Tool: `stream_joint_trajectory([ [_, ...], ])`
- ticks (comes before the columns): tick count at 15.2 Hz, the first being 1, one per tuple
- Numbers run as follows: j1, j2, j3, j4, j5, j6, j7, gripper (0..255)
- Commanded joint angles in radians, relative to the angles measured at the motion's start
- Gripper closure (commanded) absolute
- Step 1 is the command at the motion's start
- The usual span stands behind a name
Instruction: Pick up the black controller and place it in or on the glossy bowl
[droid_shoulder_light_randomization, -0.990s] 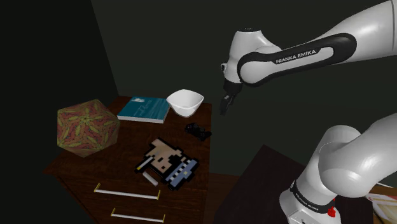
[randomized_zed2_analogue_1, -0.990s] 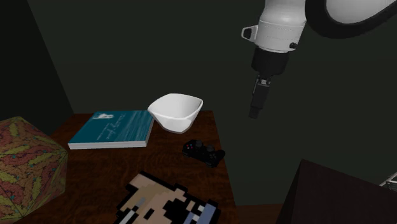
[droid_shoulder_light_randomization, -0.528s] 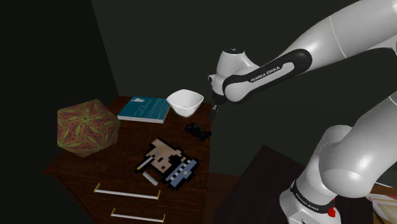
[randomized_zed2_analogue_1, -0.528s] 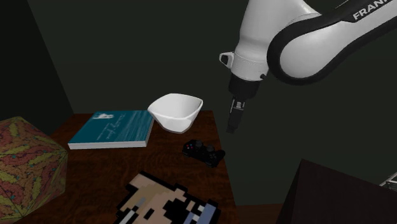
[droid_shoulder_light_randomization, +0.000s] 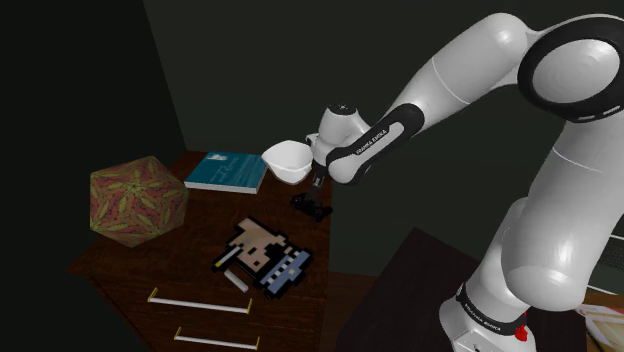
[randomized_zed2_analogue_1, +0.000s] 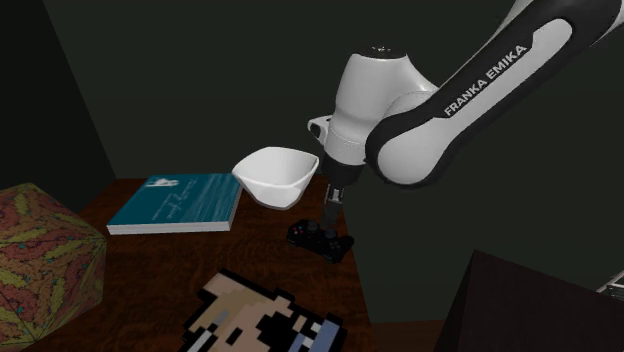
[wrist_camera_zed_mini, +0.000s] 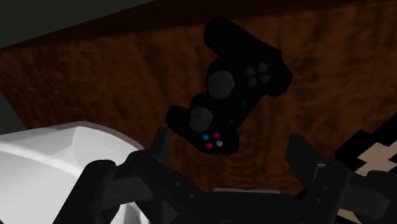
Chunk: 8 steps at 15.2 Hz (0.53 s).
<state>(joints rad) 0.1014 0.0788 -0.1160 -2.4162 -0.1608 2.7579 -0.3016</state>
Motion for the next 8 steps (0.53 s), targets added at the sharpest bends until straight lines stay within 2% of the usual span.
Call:
stream_joint_trajectory([
  [1, 0.003, 0.094, 0.004, 0.054, -0.007, 0.062, -0.012, 0],
  [8, -0.001, 0.222, 0.006, 0.114, -0.012, 0.143, -0.019, 0],
])
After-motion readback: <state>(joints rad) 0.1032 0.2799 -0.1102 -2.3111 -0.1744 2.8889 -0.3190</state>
